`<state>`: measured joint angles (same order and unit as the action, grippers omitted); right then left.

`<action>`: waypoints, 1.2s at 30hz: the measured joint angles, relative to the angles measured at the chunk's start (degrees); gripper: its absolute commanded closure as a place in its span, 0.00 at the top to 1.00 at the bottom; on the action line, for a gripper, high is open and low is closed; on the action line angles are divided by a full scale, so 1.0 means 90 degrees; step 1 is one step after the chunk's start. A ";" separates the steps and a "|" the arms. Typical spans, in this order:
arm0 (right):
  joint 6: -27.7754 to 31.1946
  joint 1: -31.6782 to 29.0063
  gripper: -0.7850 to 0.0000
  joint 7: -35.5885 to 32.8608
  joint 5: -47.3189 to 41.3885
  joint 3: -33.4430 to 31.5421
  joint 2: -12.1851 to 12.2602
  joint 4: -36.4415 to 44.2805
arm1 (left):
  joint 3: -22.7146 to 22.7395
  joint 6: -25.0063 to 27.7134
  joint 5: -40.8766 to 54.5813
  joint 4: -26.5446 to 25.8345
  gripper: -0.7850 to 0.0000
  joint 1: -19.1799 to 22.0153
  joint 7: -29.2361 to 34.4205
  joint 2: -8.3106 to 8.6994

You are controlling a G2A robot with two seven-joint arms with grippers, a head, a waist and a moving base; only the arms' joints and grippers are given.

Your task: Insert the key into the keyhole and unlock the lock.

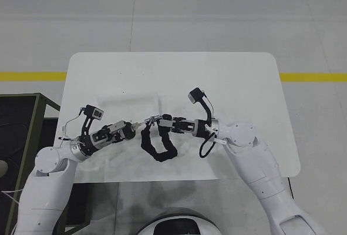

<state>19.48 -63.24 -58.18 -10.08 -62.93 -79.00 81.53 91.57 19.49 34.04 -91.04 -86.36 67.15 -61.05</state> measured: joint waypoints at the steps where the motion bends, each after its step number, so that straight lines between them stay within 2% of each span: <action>1: 0.0002 0.0009 0.00 0.0003 -0.0002 0.0017 -0.0002 -0.0014 | -0.0002 0.0027 0.0005 0.0001 0.27 0.0003 0.0034 0.0000; 2: 0.0002 0.0016 0.00 0.0004 -0.0004 0.0030 -0.0003 -0.0026 | -0.0003 0.0046 0.0004 0.0005 0.19 0.0004 0.0050 0.0000; 3: -0.0001 0.0024 0.00 0.0005 -0.0005 0.0042 -0.0004 -0.0039 | -0.0006 0.0058 -0.0001 0.0010 0.01 0.0005 0.0059 -0.0001; 4: -0.0007 0.0033 0.00 0.0004 -0.0007 0.0054 -0.0006 -0.0051 | -0.0011 0.0065 -0.0007 0.0016 0.00 0.0006 0.0061 -0.0002; 28: -0.0179 0.0083 0.00 0.0000 0.0007 0.0110 -0.0001 -0.0105 | -0.0094 0.0164 -0.0125 0.0081 0.00 0.0084 0.0192 -0.0008; 31: -0.0188 -0.0094 0.00 0.0148 0.0092 0.0105 0.0012 0.0078 | -0.0081 0.0193 -0.0152 0.0047 0.00 0.0067 0.0168 -0.0008; 33: -0.0238 -0.0209 0.00 0.0238 0.0199 0.0074 0.0031 0.0240 | -0.0004 0.0588 -0.0521 -0.0213 0.00 -0.0045 -0.0024 -0.0006; 36: -0.0290 -0.0250 0.00 0.0290 0.0267 0.0054 0.0048 0.0330 | 0.0059 0.1551 -0.1211 -0.0415 0.00 -0.0181 -0.0417 -0.0021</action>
<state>16.87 -65.49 -55.57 -7.67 -62.44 -78.57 84.50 92.10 33.45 23.14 -94.77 -88.00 63.40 -61.24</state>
